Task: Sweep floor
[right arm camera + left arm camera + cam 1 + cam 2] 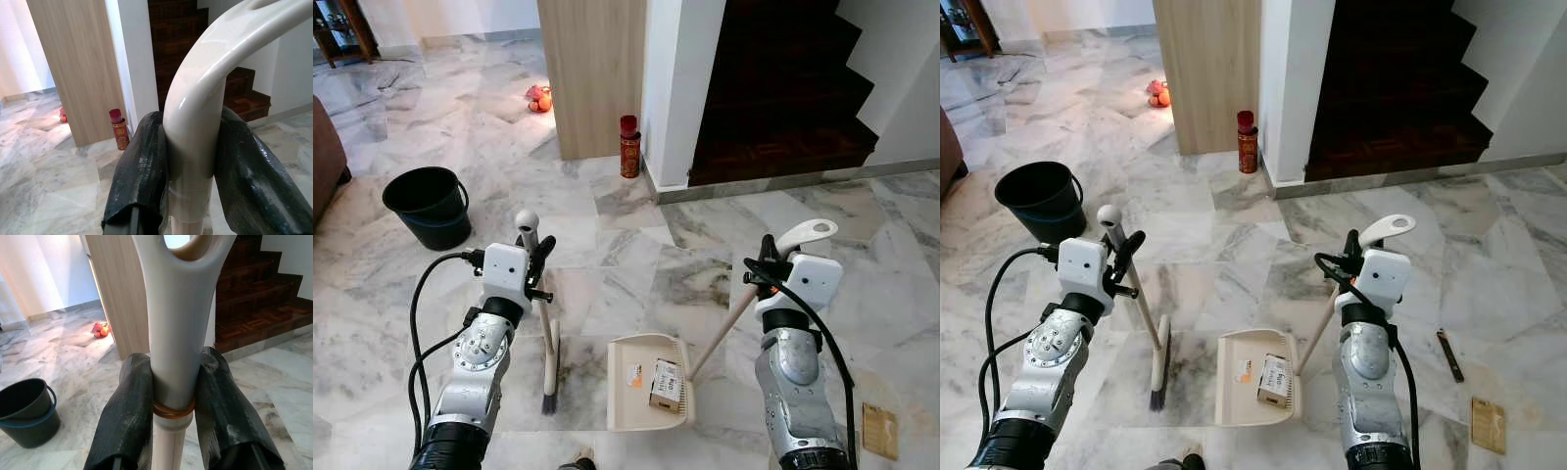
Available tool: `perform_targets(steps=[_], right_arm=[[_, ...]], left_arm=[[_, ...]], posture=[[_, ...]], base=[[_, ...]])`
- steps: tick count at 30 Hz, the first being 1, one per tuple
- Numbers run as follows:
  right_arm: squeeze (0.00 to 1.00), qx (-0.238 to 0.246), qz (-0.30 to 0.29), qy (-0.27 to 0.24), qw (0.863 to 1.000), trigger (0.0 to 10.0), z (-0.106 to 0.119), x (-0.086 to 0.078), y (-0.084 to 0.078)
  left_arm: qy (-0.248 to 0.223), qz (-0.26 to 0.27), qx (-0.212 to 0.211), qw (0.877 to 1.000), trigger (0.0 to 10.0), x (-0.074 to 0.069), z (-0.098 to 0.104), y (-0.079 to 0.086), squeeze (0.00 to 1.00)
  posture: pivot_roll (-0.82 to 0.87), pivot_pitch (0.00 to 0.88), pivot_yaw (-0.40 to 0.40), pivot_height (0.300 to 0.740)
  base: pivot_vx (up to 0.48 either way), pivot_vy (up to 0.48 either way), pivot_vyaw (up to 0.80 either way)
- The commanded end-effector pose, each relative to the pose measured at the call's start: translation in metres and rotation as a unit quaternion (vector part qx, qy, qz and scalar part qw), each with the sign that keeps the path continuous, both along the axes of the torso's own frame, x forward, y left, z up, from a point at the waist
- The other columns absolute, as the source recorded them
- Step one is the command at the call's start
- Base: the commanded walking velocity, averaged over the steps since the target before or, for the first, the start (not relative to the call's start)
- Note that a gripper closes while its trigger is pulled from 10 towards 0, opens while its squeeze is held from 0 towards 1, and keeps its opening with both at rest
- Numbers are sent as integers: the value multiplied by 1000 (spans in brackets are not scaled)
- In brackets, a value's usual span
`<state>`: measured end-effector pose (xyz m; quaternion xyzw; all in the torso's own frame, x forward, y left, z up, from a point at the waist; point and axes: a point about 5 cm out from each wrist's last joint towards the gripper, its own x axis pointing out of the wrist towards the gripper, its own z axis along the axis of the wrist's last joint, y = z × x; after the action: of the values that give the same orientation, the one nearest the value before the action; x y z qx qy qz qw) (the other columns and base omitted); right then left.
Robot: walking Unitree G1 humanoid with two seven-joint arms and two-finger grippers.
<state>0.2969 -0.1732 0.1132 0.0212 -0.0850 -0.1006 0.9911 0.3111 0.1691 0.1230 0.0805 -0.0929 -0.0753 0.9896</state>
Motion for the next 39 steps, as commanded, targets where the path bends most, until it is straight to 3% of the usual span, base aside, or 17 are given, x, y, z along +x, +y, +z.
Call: perform_targets(steps=[1, 20, 39], right_arm=[[0, 4, 1, -21, 1000, 10000, 11, 3, 1], [0, 6, 4, -22, 1000, 10000, 10, 4, 3], [0, 8, 0, -28, 1000, 10000, 14, 6, 1]], left_arm=[[-9, 0, -6, 1000, 10000, 3, 6, 1, 0], [-11, -2, -8, 1000, 10000, 3, 6, 1, 0], [-11, -6, -4, 1000, 10000, 6, 9, 0, 0]], posture=[[-86, 63, 40, 740], [-82, 51, 40, 740], [-45, 82, 56, 740]], base=[[0, 0, 0], [0, 0, 0], [0, 255, 0]])
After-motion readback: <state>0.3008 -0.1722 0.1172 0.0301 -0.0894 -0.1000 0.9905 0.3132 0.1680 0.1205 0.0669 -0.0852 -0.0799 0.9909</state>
